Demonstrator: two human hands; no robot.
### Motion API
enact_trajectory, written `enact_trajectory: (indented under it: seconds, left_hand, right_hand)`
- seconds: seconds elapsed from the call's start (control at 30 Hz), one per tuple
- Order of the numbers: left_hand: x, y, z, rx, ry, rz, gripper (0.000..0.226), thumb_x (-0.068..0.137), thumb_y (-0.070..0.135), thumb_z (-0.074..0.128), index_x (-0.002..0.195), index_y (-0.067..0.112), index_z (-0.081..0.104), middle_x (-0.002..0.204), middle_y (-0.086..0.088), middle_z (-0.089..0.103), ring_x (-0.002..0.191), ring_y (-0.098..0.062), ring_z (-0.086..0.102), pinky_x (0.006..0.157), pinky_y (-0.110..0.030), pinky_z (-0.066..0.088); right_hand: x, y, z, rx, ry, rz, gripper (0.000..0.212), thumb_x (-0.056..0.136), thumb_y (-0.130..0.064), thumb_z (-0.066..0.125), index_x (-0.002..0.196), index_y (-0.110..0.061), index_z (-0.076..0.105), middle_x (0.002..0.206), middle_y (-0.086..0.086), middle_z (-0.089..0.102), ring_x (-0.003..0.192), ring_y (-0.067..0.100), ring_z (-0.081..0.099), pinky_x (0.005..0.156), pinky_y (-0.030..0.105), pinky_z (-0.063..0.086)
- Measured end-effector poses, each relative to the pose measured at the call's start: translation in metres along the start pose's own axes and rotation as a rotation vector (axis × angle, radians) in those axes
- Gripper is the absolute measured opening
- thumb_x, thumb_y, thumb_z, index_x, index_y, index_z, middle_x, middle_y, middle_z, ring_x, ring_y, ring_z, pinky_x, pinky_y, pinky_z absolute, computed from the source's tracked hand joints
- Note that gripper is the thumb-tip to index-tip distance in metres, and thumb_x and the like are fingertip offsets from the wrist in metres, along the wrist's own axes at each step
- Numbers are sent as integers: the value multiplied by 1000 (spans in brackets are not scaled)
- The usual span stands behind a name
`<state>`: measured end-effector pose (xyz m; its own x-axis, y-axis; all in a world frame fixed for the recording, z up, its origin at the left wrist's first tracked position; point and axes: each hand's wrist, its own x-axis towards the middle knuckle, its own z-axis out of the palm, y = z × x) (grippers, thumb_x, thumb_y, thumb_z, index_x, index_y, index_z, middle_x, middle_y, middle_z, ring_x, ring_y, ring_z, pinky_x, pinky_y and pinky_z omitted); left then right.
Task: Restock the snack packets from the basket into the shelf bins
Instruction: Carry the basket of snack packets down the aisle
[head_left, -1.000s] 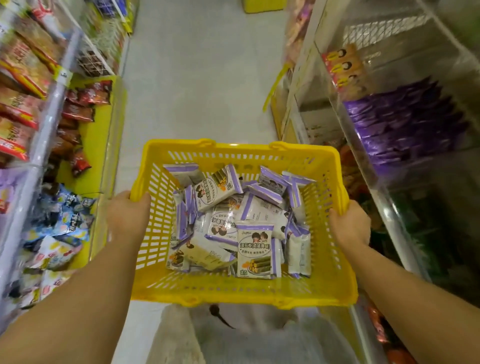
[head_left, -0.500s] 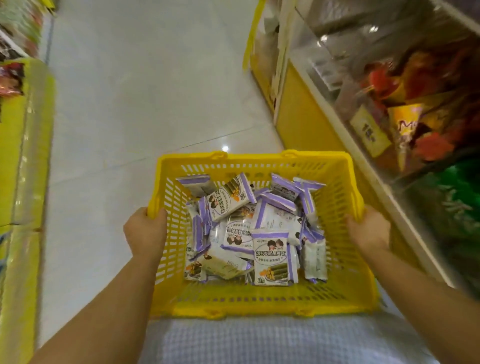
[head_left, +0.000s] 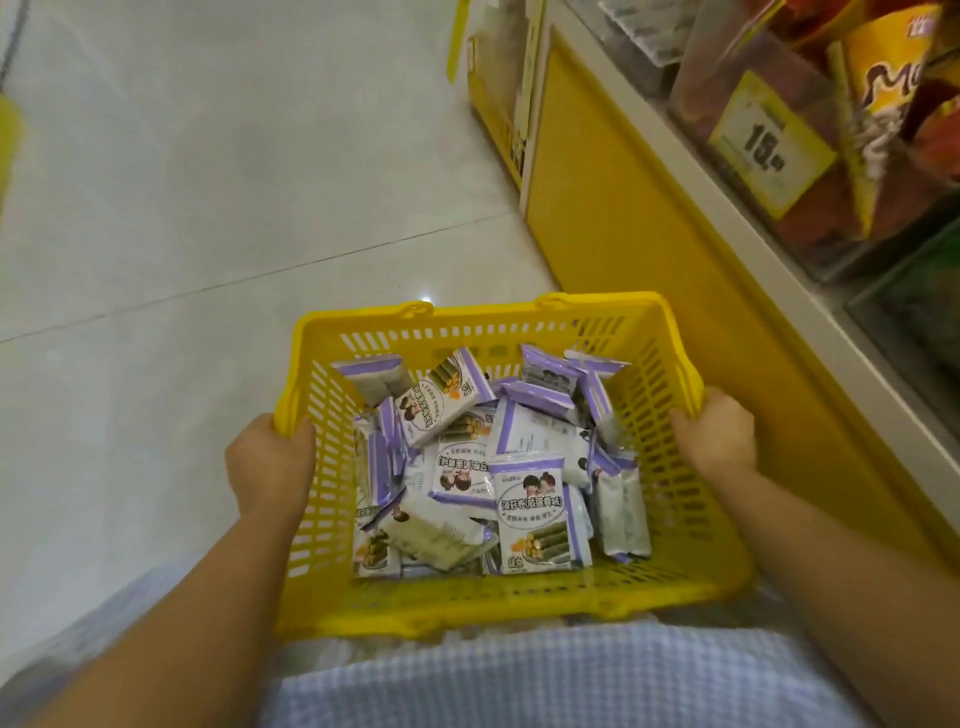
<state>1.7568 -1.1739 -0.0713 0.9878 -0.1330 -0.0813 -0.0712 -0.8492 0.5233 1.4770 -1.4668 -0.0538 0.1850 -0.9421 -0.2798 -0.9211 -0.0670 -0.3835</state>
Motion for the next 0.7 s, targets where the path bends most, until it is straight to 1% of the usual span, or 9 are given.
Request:
enact_trajectory:
  seconds: [0.07, 0.17, 0.23, 0.27, 0.33, 0.4, 0.47, 0.57, 0.7]
  left_hand:
    - [-1, -1, 0, 24, -14, 3, 28, 89, 23, 59, 80, -4, 61, 78, -27, 61, 80, -42, 58, 65, -35, 33]
    - [-5, 3, -3, 60, -55, -18, 27, 90, 24, 57, 93, -3, 60, 95, -30, 62, 90, -45, 58, 69, -39, 37]
    - [-9, 15, -9, 120, -93, -57, 32, 88, 24, 57, 111, 2, 57, 111, -27, 59, 104, -45, 55, 81, -46, 42]
    - [-11, 22, -12, 164, -104, -45, 41, 86, 25, 58, 122, 5, 53, 122, -25, 54, 112, -44, 50, 90, -49, 41]
    - [-17, 38, -20, 219, -78, 66, 59, 85, 25, 61, 138, 10, 42, 139, -20, 41, 125, -42, 39, 101, -52, 33]
    - [-23, 54, -23, 207, -34, 246, 57, 84, 22, 62, 138, 13, 44, 139, -17, 42, 126, -39, 39, 103, -49, 31]
    - [-30, 68, -23, 188, -70, 394, 47, 84, 20, 60, 130, 15, 54, 134, -14, 48, 122, -37, 44, 102, -45, 32]
    - [-43, 83, -22, 130, -177, 506, 34, 87, 26, 60, 121, 21, 63, 129, -8, 55, 118, -30, 51, 100, -39, 35]
    - [-70, 74, -36, 1, -229, 581, 29, 89, 22, 58, 117, 21, 66, 124, -5, 62, 107, -27, 60, 89, -37, 46]
  right_hand:
    - [-2, 4, -1, -1, 6, -10, 27, 90, -21, 62, 102, 3, 58, 106, 29, 63, 101, 44, 60, 83, 46, 49]
    - [-8, 7, -5, -26, -20, -42, 28, 90, -21, 63, 104, 1, 55, 107, 27, 63, 100, 43, 60, 81, 45, 49]
    - [-15, 6, -14, -50, -69, -52, 29, 92, -19, 60, 112, 0, 52, 111, 26, 61, 102, 43, 59, 81, 45, 48]
    - [-20, 5, -20, -67, -89, -62, 33, 92, -19, 59, 118, -1, 49, 115, 26, 60, 104, 43, 58, 83, 45, 48]
    - [-32, 3, -30, -150, -74, -118, 45, 93, -20, 56, 133, -6, 42, 127, 23, 53, 115, 42, 52, 90, 47, 45]
    - [-46, -4, -35, -247, -10, -194, 55, 92, -20, 55, 143, -11, 35, 135, 18, 46, 122, 37, 45, 96, 47, 43]
    - [-61, -15, -34, -277, 35, -262, 53, 91, -18, 54, 142, -15, 39, 135, 15, 45, 123, 34, 43, 97, 46, 43]
    - [-84, -30, -27, -306, 5, -342, 53, 91, -19, 56, 141, -16, 40, 139, 12, 43, 128, 32, 40, 99, 42, 40]
    - [-127, -43, -25, -259, 15, -423, 51, 92, -20, 58, 141, -18, 44, 138, 11, 46, 128, 30, 41, 98, 40, 41]
